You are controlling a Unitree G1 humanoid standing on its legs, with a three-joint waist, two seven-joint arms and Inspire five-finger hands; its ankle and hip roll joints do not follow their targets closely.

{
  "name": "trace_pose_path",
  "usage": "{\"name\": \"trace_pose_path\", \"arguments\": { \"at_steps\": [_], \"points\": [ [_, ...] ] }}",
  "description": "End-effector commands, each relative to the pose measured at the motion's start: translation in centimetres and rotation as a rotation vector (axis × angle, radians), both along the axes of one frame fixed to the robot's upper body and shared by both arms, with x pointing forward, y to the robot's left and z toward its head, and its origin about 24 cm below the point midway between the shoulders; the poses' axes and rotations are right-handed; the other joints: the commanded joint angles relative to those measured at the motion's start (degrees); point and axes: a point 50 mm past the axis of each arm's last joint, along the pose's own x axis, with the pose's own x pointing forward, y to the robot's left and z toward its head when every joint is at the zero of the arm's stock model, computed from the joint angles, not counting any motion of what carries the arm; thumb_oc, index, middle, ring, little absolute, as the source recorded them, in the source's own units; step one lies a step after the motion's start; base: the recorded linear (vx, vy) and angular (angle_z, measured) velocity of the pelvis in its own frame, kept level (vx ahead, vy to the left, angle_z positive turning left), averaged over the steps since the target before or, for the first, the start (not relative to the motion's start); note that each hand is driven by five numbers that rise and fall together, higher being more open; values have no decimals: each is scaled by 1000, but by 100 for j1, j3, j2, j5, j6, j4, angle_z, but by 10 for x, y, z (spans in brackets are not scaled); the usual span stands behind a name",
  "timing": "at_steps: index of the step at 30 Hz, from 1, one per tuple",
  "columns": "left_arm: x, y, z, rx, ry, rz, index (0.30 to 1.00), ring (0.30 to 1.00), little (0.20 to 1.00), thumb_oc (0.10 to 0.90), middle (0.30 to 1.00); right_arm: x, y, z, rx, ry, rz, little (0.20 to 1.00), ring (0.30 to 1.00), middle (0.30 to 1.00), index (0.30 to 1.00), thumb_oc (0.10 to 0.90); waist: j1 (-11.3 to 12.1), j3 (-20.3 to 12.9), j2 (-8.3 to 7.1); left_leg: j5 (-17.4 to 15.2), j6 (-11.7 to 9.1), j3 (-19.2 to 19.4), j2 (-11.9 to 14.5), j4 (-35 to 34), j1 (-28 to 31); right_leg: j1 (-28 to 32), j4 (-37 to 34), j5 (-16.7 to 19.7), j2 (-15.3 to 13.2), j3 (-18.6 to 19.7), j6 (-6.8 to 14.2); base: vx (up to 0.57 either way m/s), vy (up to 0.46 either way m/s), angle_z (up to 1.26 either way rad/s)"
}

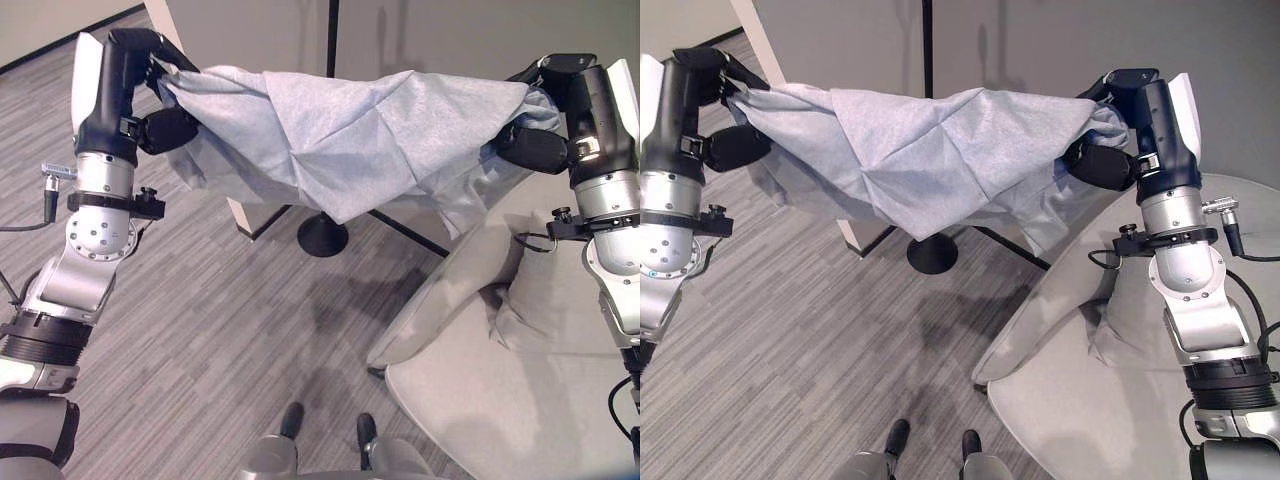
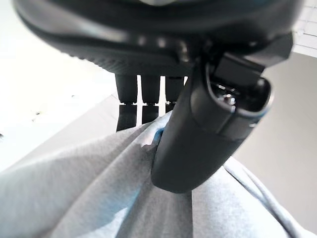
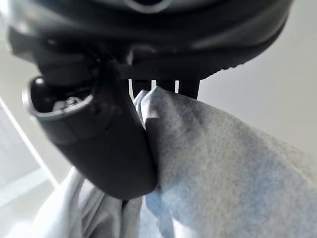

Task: Hang the clothes on the sofa on the clothes rack.

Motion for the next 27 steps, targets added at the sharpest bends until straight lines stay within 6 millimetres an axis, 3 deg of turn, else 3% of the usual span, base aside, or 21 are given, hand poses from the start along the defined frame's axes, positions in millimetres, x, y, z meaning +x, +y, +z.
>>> {"name": "trace_pose_path", "arguments": {
  "at_steps": [1,5,6,7,8,9,11,14,15,16,17,18,19,20,21,22,23,24,25,26,27],
  "points": [
    [-18,47,42,-140,-213,178,300,300,300,400,300,-23,-54,51,52,-200,-237,300,300,300,300,400,28,-704,-366,-939,169,-127,-922,748,98,66,-676,681,373,272,-164,86,87,-10],
    [-15,46,33,-184,-196,162,300,300,300,400,300,-23,-55,50,49,-183,-239,300,300,300,300,400,44,-672,-348,-1062,44,297,-805,1473,-287,333,-812,561,157,200,-100,144,136,-5],
    [-16,46,33,-180,-199,162,300,300,300,400,300,-22,-54,51,42,-183,-234,300,300,300,300,400,68,-675,-354,-1092,94,408,-653,1387,-393,362,-812,502,73,195,-62,201,266,0],
    [-17,49,39,-157,-209,176,300,300,300,400,300,-22,-52,53,39,-193,-223,300,300,300,300,400,123,-713,-375,-943,133,403,-283,985,-526,363,-812,412,-62,197,7,201,268,-5],
    [-18,51,41,-153,-213,186,300,300,300,400,300,-23,-52,54,42,-199,-222,300,300,300,300,400,140,-709,-389,-797,122,352,-107,781,-632,356,-812,373,-125,218,9,151,196,-15],
    [-18,51,41,-152,-213,185,300,300,300,400,300,-23,-52,54,43,-199,-223,300,300,300,300,400,140,-741,-406,-721,111,349,-90,647,-603,324,-812,374,-123,216,1,103,153,-18],
    [-22,57,51,-134,-241,214,300,300,300,400,300,-26,-52,58,52,-238,-228,300,300,300,300,400,174,-695,-402,-430,-1,59,341,8,-1041,421,-812,145,-313,364,73,190,270,-17],
    [-22,57,58,-125,-263,215,300,300,300,400,300,-28,-54,58,70,-266,-244,300,300,300,300,400,158,-711,-293,-336,-151,-107,359,-130,-1355,533,-812,-8,-455,439,158,290,476,-18],
    [-23,55,62,-109,-273,209,300,300,300,400,300,-25,-50,58,77,-263,-225,300,300,300,300,400,239,-807,-56,-194,-225,-337,336,-136,-1218,503,-812,21,-599,522,267,246,533,-3],
    [-24,53,64,-101,-287,205,300,300,300,400,300,-25,-49,58,79,-267,-230,300,300,300,300,400,249,-850,36,-122,-215,-334,253,-136,-1167,479,-812,85,-781,492,335,282,531,-25],
    [-25,53,63,-102,-286,206,300,300,300,400,300,-25,-49,58,77,-266,-230,300,300,300,300,400,241,-869,11,-172,-196,-320,222,-136,-1150,498,-812,36,-816,475,336,282,554,-45],
    [-27,50,67,-74,-299,202,300,300,300,400,300,-23,-47,56,85,-270,-231,300,300,300,300,400,234,-893,34,-38,-80,-284,-27,-88,-1081,409,-812,654,-1172,496,393,199,384,-61],
    [-27,51,67,-73,-300,205,300,300,300,400,300,-23,-46,55,86,-269,-229,300,300,300,300,400,260,-893,5,-31,-59,-234,-52,-84,-1080,388,-812,661,-1207,545,413,214,554,-53],
    [-30,51,69,-53,-312,217,300,300,300,400,300,-19,-40,55,93,-273,-214,300,300,300,300,400,349,-887,9,-35,21,-39,-95,-112,-956,268,-730,983,-1419,367,379,131,437,-53],
    [-36,52,74,-20,-330,229,300,300,300,400,300,-16,-36,57,99,-279,-200,300,300,300,300,400,397,-860,63,-89,102,189,-124,-136,-800,77,-348,1007,-1400,-10,188,165,416,-70],
    [-36,52,74,-21,-329,231,300,300,300,400,300,-15,-35,57,98,-278,-198,300,300,300,300,400,396,-878,63,-141,101,202,-117,-136,-786,79,-335,959,-1396,-7,179,231,487,-80],
    [-37,49,75,1,-326,215,300,300,300,400,300,-17,-36,58,96,-277,-189,300,300,300,300,400,297,-902,75,-151,173,249,-300,-136,-656,80,-176,659,-827,63,81,136,221,-69],
    [-37,49,74,1,-326,215,300,300,300,400,300,-17,-36,58,96,-276,-189,300,300,300,300,400,295,-893,97,-144,159,238,-275,-136,-657,34,-78,622,-795,65,67,170,310,-36],
    [-37,49,74,1,-323,213,300,300,300,400,300,-19,-36,60,97,-284,-178,300,300,300,300,400,256,-899,85,-168,182,226,-364,-136,-584,25,-94,453,-476,115,63,174,183,-13],
    [-36,49,74,-3,-315,215,300,300,300,400,300,-20,-35,63,95,-291,-160,300,300,300,300,400,217,-842,-20,-228,218,260,-564,-136,-401,-112,-270,344,175,38,19,164,187,1],
    [-37,49,74,-2,-316,216,300,300,300,400,300,-20,-35,63,97,-292,-159,300,300,300,300,400,216,-813,-8,-209,208,257,-544,-136,-392,-104,-270,380,196,34,10,98,107,-5]
  ]
}}
